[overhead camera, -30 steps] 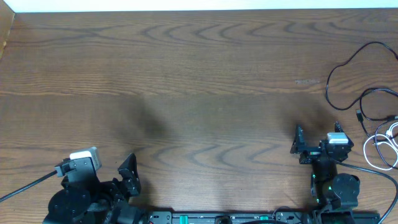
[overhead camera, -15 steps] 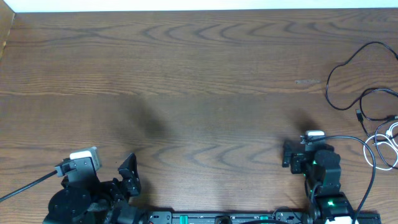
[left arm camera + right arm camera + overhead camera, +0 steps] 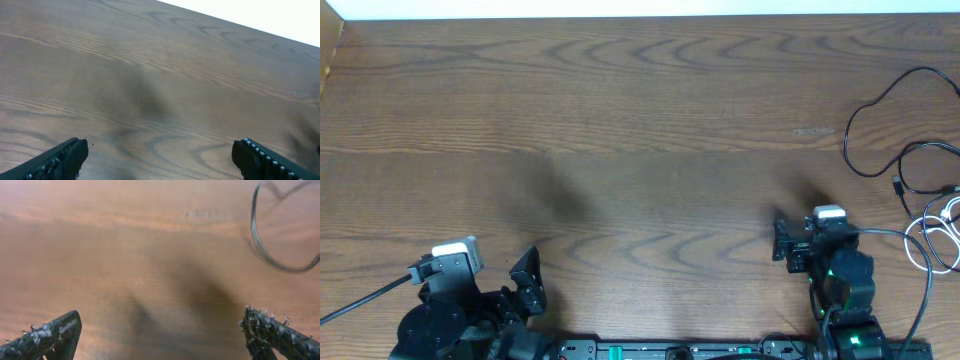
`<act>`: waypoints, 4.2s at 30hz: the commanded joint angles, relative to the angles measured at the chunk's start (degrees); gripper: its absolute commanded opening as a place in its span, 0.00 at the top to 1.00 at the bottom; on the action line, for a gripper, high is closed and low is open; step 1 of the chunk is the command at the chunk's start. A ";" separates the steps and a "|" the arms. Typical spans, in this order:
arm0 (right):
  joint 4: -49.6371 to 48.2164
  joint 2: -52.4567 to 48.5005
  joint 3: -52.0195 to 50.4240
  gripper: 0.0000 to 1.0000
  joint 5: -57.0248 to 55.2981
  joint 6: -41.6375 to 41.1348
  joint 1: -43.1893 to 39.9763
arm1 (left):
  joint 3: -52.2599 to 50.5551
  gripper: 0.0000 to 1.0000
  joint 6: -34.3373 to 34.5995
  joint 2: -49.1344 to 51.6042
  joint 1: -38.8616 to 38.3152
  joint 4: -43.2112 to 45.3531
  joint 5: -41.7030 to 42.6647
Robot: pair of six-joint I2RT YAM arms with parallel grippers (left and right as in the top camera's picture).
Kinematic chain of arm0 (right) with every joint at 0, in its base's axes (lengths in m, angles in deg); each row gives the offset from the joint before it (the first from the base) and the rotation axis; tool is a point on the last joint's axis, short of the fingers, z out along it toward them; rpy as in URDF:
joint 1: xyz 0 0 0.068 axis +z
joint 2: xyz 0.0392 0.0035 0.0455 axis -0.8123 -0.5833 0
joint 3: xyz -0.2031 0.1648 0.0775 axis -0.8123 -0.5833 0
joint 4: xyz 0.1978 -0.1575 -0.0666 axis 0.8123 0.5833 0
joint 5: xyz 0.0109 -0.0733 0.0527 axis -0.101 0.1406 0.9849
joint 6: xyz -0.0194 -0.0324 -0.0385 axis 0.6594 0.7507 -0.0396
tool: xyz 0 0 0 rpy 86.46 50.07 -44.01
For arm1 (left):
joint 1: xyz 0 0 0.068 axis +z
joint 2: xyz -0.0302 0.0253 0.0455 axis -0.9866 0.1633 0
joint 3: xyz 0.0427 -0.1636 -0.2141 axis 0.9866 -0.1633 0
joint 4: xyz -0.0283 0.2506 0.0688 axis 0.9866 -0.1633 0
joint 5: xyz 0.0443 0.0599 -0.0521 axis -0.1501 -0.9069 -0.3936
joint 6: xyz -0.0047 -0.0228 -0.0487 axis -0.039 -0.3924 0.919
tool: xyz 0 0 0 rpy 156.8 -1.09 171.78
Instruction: Untangle cables
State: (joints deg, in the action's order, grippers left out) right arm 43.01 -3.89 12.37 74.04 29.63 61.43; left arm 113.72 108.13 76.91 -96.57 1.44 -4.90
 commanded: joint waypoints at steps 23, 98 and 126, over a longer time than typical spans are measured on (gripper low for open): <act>0.07 20.68 -0.07 0.01 -0.09 0.85 -6.80 | 0.33 0.03 -0.70 0.07 0.02 0.04 -0.74; 0.11 20.65 -0.07 0.01 -0.09 0.83 -9.38 | -55.17 0.03 -1.62 -22.64 16.55 60.15 -0.31; 0.11 20.65 -0.07 0.01 -0.09 0.83 -9.38 | -61.37 0.03 -13.64 -22.51 16.55 63.34 7.23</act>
State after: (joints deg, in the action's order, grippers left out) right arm 42.90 16.39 12.37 74.24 29.65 52.34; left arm 53.39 95.26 54.77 -80.29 67.05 2.66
